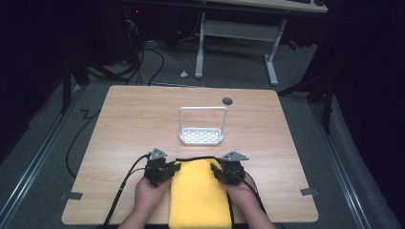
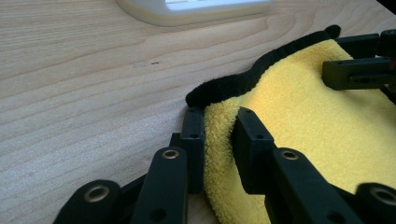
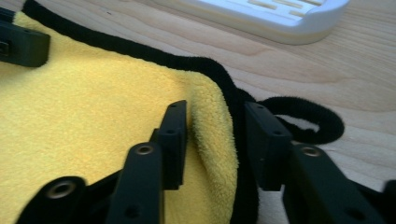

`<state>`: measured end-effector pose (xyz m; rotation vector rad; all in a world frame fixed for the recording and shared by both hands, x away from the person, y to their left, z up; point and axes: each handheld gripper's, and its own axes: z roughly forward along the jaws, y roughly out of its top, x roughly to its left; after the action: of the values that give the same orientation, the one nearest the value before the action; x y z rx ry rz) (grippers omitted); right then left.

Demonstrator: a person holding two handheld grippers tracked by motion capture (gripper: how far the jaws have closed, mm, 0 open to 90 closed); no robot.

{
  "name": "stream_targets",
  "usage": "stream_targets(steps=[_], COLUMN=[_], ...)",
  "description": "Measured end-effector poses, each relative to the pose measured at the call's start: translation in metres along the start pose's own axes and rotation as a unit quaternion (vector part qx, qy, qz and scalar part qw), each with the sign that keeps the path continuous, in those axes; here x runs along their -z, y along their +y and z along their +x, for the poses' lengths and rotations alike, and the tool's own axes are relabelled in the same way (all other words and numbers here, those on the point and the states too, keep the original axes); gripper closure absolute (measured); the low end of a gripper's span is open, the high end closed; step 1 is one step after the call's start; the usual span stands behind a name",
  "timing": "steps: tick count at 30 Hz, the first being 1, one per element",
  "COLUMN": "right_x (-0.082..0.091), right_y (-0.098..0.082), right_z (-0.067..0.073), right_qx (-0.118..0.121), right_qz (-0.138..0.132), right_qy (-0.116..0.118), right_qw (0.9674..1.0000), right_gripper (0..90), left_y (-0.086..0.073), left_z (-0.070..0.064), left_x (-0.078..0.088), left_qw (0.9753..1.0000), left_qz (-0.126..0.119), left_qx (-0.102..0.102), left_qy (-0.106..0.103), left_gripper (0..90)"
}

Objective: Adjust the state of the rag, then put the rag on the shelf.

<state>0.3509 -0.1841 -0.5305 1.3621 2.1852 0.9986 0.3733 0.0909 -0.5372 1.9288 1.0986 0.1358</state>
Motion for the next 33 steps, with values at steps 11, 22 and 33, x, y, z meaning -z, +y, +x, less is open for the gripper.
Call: stream_targets(steps=[11, 22, 33], right_x=[0.002, 0.018, 0.033], right_y=[-0.003, -0.001, 0.005], right_z=[0.003, 0.009, 0.016], right_qx=[0.010, 0.026, 0.028], right_qz=[-0.008, -0.052, -0.095], right_qy=[0.017, 0.008, -0.002], right_qw=[0.9998, 0.9983, 0.9951], right_gripper=[79.3, 79.6, 80.0], left_y=[0.000, -0.001, 0.009], left_z=[0.000, -0.001, -0.006], left_x=[0.000, 0.006, 0.020], left_qw=[1.0000, 0.9997, 0.9982], left_qz=[0.000, -0.022, -0.058], left_qx=[-0.001, -0.006, -0.009], left_qy=[-0.001, -0.007, -0.010], left_gripper=[76.3, 81.3, 83.4])
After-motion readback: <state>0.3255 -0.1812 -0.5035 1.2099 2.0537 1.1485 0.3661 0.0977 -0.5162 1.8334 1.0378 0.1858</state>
